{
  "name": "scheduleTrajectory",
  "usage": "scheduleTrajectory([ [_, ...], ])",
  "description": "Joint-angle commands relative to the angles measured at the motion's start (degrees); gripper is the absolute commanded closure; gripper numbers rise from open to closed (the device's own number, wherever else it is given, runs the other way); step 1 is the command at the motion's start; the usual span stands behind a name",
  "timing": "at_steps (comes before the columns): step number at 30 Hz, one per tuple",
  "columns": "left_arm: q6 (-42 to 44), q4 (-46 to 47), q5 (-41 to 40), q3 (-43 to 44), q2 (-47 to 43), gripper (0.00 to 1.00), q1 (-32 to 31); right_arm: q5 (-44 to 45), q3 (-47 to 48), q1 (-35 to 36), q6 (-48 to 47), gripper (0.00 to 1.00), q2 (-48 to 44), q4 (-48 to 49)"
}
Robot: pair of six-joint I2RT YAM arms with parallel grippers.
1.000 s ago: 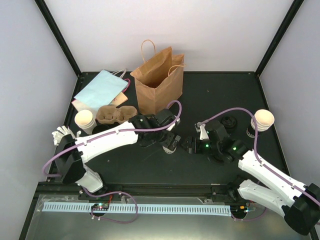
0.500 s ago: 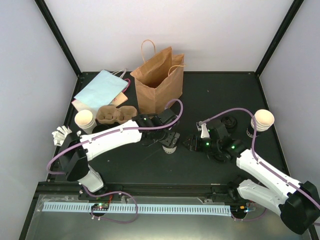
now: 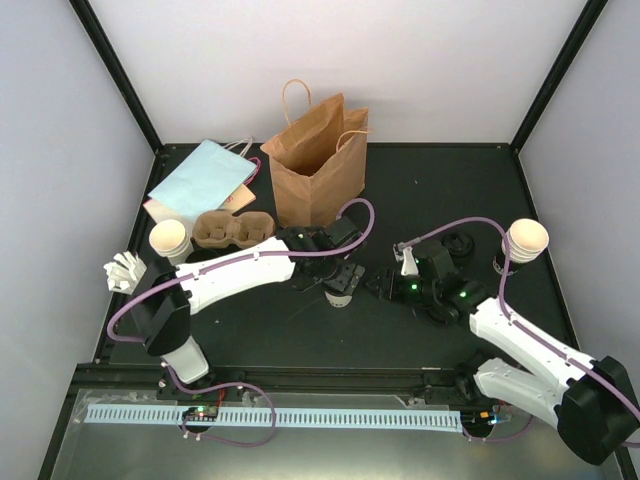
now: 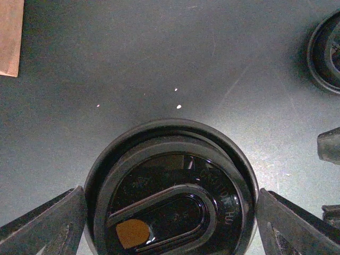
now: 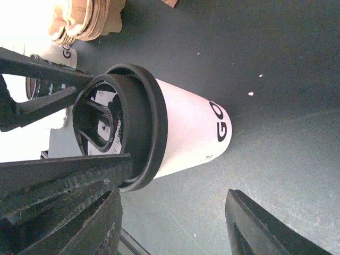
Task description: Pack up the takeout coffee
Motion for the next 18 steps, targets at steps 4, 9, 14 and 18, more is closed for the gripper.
scheduleTrajectory([
  [4,-0.7,0.0,-0.5,2.3,1.2,0.14,-0.4,-2.2,0.1,-1.3,0.4,0.45,2.4,4.3],
  [9,-0.5,-0.1,-0.6,1.8,1.3,0.22,-0.4,-4.1,0.3,-2.0,0.7,0.46,4.3,6.2],
  [14,-0.3,-0.1,-0.3,1.4,1.2,0.24,-0.5,-4.8,1.3,-3.3,0.2,0.46,5.5,6.5],
  [18,0.1,-0.1,0.2,1.4,1.4,0.25,-0.6,-7.0,3.1,-3.7,-1.3,0.46,8.3,6.7],
])
